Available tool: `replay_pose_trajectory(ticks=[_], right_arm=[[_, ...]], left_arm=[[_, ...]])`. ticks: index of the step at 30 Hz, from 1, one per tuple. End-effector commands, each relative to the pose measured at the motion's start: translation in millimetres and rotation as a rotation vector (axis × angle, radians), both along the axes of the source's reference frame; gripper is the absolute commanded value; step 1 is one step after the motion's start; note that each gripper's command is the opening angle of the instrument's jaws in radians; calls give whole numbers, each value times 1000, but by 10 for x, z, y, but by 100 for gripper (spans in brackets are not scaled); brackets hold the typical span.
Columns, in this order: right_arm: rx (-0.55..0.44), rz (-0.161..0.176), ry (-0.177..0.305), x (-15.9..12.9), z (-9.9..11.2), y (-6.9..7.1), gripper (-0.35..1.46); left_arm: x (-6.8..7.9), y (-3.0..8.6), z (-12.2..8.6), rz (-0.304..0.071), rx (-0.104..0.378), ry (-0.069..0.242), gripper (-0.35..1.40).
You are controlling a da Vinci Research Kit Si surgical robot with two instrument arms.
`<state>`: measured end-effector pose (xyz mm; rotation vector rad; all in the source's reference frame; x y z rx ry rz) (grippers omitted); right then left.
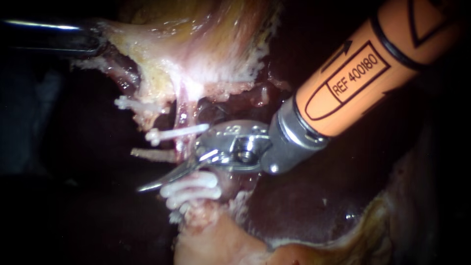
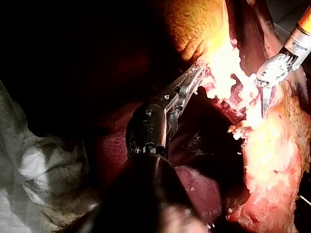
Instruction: Go to the cutting position right tube
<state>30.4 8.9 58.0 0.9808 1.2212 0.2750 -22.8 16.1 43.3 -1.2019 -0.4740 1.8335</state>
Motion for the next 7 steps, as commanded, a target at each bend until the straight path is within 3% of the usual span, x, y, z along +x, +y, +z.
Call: replay_pose_trajectory(ticks=[1, 7], right_arm=[[0, 0, -1, -1, 1, 0, 128], [0, 0, -1, -1, 1, 0, 128]], left_arm=[[0, 0, 0, 0, 0, 0, -35], [0, 0, 0, 0, 0, 0, -35]])
